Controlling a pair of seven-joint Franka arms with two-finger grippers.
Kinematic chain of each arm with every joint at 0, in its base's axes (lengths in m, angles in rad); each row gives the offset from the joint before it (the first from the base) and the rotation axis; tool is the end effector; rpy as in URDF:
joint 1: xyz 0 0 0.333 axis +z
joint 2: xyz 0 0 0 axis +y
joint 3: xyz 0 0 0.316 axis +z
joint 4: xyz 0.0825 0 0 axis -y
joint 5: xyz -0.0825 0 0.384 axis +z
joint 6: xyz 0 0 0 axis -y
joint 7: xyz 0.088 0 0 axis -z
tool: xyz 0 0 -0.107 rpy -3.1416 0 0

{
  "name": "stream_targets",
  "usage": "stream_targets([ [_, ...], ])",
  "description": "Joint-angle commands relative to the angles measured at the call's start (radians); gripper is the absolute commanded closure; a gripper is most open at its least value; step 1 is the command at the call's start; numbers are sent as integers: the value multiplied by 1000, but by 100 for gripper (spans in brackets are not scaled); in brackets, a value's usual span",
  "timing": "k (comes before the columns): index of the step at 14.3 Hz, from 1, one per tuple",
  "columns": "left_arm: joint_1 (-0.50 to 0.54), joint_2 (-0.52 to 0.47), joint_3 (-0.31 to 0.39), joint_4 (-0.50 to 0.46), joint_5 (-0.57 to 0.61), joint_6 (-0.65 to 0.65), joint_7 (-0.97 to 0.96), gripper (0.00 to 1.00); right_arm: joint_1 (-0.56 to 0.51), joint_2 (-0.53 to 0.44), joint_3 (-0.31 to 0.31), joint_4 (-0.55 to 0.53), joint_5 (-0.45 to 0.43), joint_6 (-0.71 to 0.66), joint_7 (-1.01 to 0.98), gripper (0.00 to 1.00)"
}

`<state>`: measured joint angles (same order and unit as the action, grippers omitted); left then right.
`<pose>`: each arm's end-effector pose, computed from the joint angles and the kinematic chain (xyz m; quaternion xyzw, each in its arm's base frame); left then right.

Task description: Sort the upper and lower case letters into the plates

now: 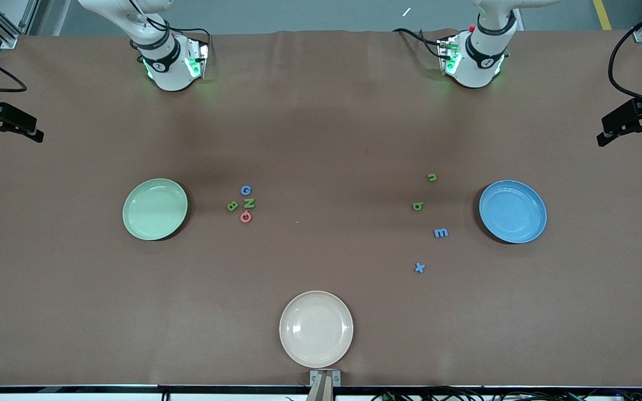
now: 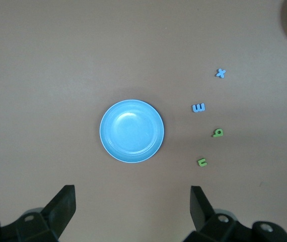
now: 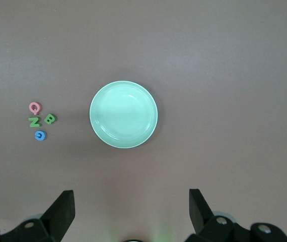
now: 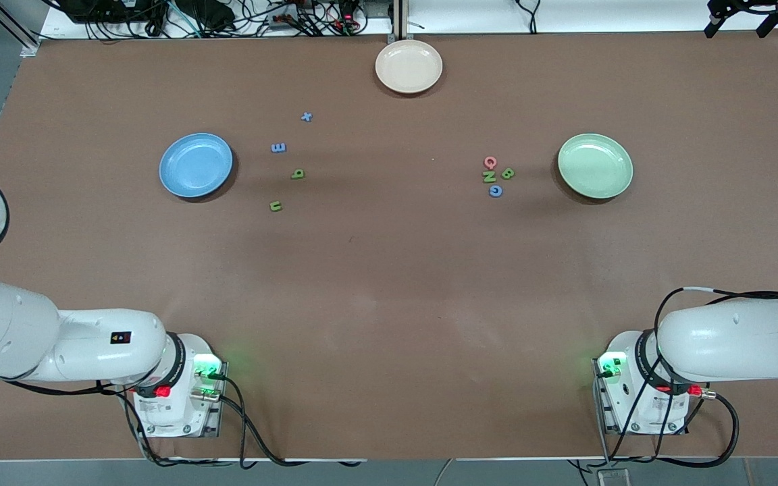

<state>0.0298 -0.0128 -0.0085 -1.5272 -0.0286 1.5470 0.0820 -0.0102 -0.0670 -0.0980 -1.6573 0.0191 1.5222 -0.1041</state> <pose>0.5486 0.0085 0.6500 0.9993 -0.0309 0.0170 0.0134 0.5243 -0.0566 0.6159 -0.9993 0.0017 0.0327 0.0164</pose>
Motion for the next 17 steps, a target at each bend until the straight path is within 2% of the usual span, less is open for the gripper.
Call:
stream_targets([
  [1, 6, -7, -5, 9, -4, -15, -8, 0, -11, 4, 8, 13, 6, -2, 1, 0],
  [7, -4, 11, -8, 1, -17, -11, -33, 0, -14, 7, 9, 14, 12, 10, 1, 0],
  [10, -8, 104, -82, -2, -17, 1, -167, 0, -17, 44, 8, 13, 12, 61, -6, 0],
  [14, -24, 258, -186, -59, -4, 166, -365, 0, -36, 107, 8, 13, -4, 116, -11, 0],
  [17, -97, 358, -185, -135, 18, 353, -496, 0, -56, 209, 8, 24, 4, 139, -12, 0],
])
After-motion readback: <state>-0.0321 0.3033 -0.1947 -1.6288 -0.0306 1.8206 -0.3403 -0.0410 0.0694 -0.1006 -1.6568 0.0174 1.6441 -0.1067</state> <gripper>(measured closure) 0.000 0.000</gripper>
